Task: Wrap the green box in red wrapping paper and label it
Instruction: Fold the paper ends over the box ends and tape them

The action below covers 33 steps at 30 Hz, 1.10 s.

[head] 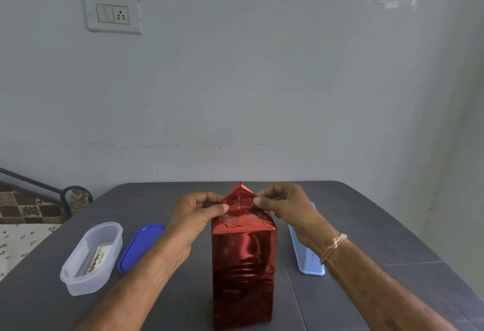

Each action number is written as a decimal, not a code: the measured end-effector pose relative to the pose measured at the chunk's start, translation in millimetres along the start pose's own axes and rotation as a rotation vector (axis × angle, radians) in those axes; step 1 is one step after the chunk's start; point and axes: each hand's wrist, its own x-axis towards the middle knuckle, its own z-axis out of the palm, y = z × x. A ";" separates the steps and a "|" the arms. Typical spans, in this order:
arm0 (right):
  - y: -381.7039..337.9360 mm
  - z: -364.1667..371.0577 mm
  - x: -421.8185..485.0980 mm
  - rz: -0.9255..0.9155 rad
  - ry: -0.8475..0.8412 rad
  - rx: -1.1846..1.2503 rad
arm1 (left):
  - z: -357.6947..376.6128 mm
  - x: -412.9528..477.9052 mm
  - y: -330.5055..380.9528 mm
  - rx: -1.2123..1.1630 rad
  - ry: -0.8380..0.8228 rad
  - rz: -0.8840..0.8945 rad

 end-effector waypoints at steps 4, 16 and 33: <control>-3.5 1.1 -3.5 -0.066 0.013 -0.091 | 0.0 -3.4 2.3 0.031 -0.002 0.022; -11.4 -4.7 -15.0 -0.161 -0.002 -0.257 | -8.2 -4.8 3.1 0.058 -0.084 -0.023; -15.0 -11.3 -22.1 -0.367 -0.078 -0.553 | -14.5 -9.7 -4.9 0.111 -0.156 0.136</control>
